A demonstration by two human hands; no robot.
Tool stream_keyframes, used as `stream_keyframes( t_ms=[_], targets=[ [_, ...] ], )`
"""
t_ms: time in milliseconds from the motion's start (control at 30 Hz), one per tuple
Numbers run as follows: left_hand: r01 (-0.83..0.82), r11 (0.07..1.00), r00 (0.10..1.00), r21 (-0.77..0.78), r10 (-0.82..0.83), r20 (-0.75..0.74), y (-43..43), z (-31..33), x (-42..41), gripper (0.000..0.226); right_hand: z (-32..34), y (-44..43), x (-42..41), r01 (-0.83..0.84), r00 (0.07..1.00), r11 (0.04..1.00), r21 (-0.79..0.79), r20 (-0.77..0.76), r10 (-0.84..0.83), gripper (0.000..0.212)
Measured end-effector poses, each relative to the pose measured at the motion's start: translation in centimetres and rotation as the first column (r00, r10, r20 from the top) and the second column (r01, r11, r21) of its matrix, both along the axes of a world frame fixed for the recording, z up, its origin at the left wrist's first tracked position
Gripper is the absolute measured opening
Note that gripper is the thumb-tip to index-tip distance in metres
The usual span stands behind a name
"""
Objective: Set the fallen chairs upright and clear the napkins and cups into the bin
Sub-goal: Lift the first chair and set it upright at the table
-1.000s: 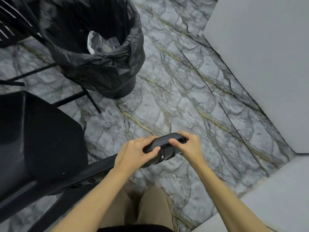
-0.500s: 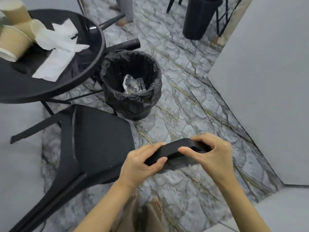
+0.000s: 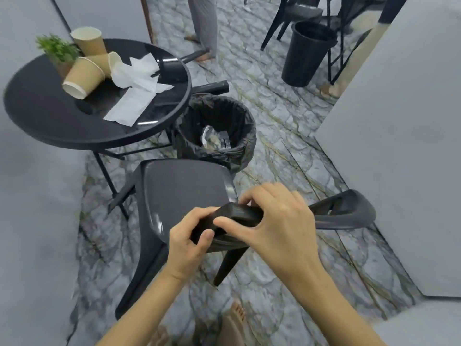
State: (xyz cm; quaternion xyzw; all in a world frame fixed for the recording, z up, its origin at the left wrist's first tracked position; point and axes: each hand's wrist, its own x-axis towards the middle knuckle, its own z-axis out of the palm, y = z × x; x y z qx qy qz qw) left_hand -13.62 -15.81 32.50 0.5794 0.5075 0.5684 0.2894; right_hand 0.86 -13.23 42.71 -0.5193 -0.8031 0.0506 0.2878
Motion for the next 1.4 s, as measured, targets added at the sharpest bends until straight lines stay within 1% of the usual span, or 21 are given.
stream_keyframes(
  t_ms=[100, 233, 267, 300, 367, 400, 500, 600, 667, 733, 800, 967, 1100, 1167, 1233, 1300, 1400],
  targets=[
    [-0.071, 0.997, 0.997, -0.034, 0.073, 0.036, -3.3, 0.4, -3.3, 0.036, 0.0, -2.1, -3.9, -0.039, 0.997, 0.999, -0.009, 0.062, 0.039, 0.042],
    [-0.096, 0.992, 0.983, -0.083, 0.108, 0.149, -7.0, 2.1, -6.9, 0.047, 0.0, -4.7, -7.4, -0.130, 0.985, 0.989, -0.064, 0.104, 0.136, 0.036],
    [-0.111, 0.992, 0.981, -0.066, 0.120, 0.152, -7.8, 2.7, -7.8, 0.045, -0.1, -5.3, -8.0, -0.149, 0.981, 0.986, -0.069, 0.117, 0.157, 0.037],
    [-0.147, 0.989, 0.981, -0.033, 0.150, 0.123, -8.6, 3.2, -8.8, 0.040, -0.3, -5.9, -8.7, -0.172, 0.976, 0.982, -0.072, 0.125, 0.180, 0.038],
    [-0.252, 0.967, 0.966, 0.017, 0.251, 0.064, -10.4, 3.4, -11.3, 0.028, -0.9, -7.2, -10.1, -0.231, 0.962, 0.970, -0.079, 0.131, 0.240, 0.039],
    [-0.310, 0.951, 0.949, 0.017, 0.308, 0.072, -11.4, 3.0, -12.9, 0.023, -1.2, -7.8, -10.9, -0.267, 0.952, 0.960, -0.087, 0.133, 0.277, 0.040],
    [-0.435, 0.899, 0.893, -0.050, 0.438, 0.106, -14.7, 1.2, -18.1, 0.015, -2.4, -9.5, -13.7, -0.362, 0.914, 0.925, -0.111, 0.150, 0.376, 0.040],
    [-0.487, 0.863, 0.860, -0.134, 0.501, 0.100, -18.2, -0.7, -22.1, 0.016, -3.4, -11.5, -16.9, -0.427, 0.881, 0.893, -0.138, 0.157, 0.446, 0.040],
    [-0.487, 0.857, 0.856, -0.170, 0.507, 0.104, -20.1, -1.5, -23.5, 0.016, -3.9, -12.7, -18.5, -0.464, 0.858, 0.874, -0.146, 0.173, 0.484, 0.039],
    [-0.460, 0.865, 0.871, -0.201, 0.484, 0.089, -20.9, -1.8, -24.1, 0.013, -4.1, -13.3, -19.3, -0.484, 0.843, 0.863, -0.145, 0.190, 0.504, 0.037],
    [-0.432, 0.872, 0.882, -0.232, 0.462, 0.094, -21.1, -1.7, -24.4, 0.016, -4.1, -13.3, -19.3, -0.508, 0.824, 0.847, -0.157, 0.198, 0.531, 0.037],
    [-0.407, 0.884, 0.884, -0.230, 0.444, 0.144, -21.0, -1.8, -24.6, 0.024, -3.8, -13.0, -18.8, -0.551, 0.788, 0.801, -0.234, 0.169, 0.592, 0.039],
    [-0.416, 0.883, 0.864, -0.218, 0.459, 0.207, -20.7, -2.4, -24.7, 0.042, -3.3, -12.2, -17.1, -0.556, 0.789, 0.790, -0.259, 0.134, 0.600, 0.042],
    [-0.400, 0.885, 0.860, -0.239, 0.452, 0.235, -20.6, -2.8, -24.8, 0.039, -3.3, -11.1, -15.4, -0.564, 0.778, 0.768, -0.302, 0.115, 0.617, 0.043],
    [-0.380, 0.891, 0.855, -0.248, 0.441, 0.275, -20.6, -3.2, -24.8, 0.031, -3.5, -9.8, -13.3, -0.591, 0.752, 0.718, -0.368, 0.073, 0.655, 0.047],
    [-0.367, 0.899, 0.845, -0.241, 0.430, 0.317, -20.7, -3.4, -24.8, 0.030, -3.7, -8.4, -11.4, -0.599, 0.751, 0.684, -0.417, 0.001, 0.660, 0.050],
    [-0.345, 0.906, 0.844, -0.245, 0.414, 0.342, -20.6, -3.4, -24.9, 0.030, -3.9, -6.6, -8.8, -0.585, 0.795, 0.694, -0.419, -0.129, 0.592, 0.045]
  ],
)
